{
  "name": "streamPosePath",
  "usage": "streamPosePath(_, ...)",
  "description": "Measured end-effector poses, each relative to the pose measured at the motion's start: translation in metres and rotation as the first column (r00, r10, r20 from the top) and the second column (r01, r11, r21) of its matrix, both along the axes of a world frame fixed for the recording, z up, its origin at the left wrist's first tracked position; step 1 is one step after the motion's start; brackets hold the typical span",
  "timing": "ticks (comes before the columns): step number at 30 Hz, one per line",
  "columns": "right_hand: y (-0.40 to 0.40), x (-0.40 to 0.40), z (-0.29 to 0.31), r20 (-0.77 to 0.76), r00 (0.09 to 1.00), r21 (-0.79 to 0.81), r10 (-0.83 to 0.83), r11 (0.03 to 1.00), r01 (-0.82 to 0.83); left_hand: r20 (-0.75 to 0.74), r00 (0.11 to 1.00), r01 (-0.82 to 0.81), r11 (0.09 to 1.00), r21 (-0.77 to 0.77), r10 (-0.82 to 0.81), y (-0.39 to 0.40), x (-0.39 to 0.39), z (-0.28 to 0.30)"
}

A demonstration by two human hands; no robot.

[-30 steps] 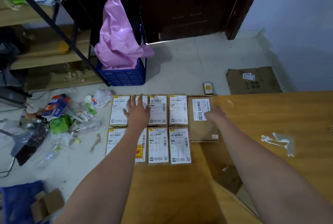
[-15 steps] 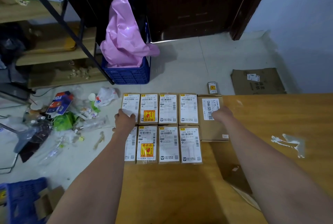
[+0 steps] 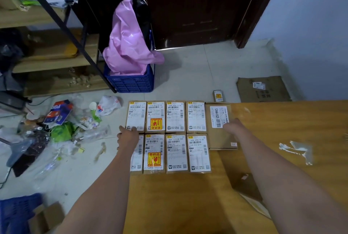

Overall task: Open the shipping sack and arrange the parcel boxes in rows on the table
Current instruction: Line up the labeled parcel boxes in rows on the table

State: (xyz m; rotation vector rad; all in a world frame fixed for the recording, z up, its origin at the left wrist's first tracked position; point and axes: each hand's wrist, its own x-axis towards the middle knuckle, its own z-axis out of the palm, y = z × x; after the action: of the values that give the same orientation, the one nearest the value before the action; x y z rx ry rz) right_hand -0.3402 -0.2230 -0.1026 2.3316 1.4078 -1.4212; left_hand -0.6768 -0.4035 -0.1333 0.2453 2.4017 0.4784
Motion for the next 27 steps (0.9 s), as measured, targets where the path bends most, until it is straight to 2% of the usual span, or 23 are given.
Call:
streamPosePath(11, -0.015, -0.003, 0.002, 0.011, 0.998, 0.013, 0.058, 0.998, -0.058, 0.006, 0.999, 0.031, 0.999, 0.023, -0.032, -0.007, 0.004, -0.005)
streamPosePath(18, -0.006, 0.002, 0.004, 0.015, 1.0, 0.006, 0.019, 1.0, -0.02, 0.016, 0.999, 0.03, 0.998, 0.049, -0.03, -0.005, 0.0, 0.0)
streamPosePath(27, 0.002, 0.004, 0.01, 0.039, 0.998, -0.014, 0.046, 0.999, -0.045, 0.04, 0.999, -0.001, 0.999, 0.039, -0.001, -0.007, -0.01, 0.001)
